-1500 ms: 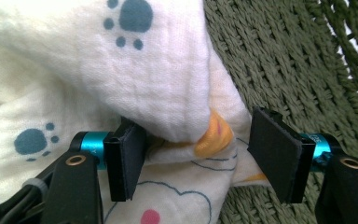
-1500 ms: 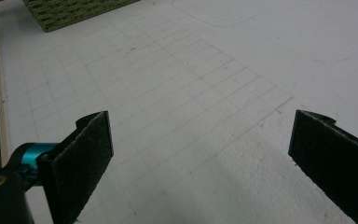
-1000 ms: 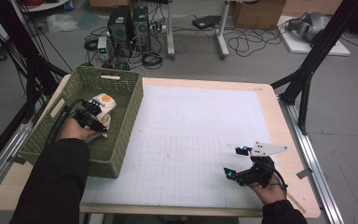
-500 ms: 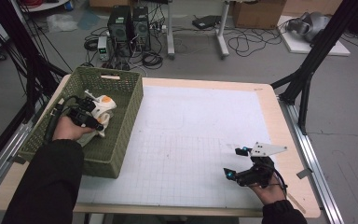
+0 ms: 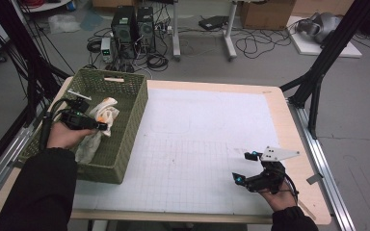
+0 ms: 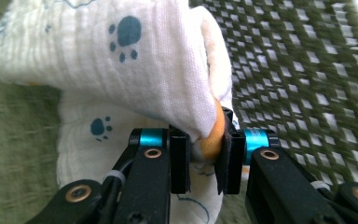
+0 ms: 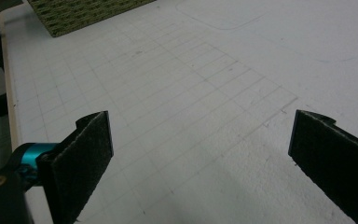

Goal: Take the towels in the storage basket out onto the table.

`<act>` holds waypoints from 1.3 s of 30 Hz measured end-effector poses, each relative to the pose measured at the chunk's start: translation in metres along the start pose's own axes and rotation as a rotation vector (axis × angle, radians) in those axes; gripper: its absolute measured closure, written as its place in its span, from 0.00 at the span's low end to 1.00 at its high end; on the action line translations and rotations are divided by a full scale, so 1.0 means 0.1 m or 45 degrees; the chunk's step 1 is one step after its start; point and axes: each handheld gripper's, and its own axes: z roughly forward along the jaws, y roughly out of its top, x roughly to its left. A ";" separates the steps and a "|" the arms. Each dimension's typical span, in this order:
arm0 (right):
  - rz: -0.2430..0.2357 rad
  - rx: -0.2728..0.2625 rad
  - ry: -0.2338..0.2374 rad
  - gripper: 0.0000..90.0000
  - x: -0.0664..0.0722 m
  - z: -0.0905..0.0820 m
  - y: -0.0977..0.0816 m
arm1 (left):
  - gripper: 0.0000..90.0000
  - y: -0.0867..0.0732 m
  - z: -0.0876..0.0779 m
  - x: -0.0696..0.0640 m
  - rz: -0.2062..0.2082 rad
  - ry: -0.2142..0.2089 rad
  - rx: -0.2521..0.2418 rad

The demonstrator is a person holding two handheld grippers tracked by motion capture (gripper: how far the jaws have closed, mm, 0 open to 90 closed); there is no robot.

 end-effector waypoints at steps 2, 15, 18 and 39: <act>0.002 0.000 0.000 0.06 0.00 0.00 0.00 | 0.87 -0.01 -0.02 0.00 -0.017 -0.020 -0.027; 0.010 -0.019 -0.005 0.06 0.00 -0.02 0.01 | 0.87 -0.05 -0.14 -0.02 -0.158 -0.267 -0.238; 0.013 -0.020 -0.005 0.06 -0.01 -0.02 0.01 | 0.87 -0.05 -0.16 -0.02 -0.180 -0.312 -0.288; 0.016 -0.025 -0.017 0.06 -0.02 -0.03 0.00 | 0.87 -0.10 -0.35 0.00 -0.252 -0.530 -0.471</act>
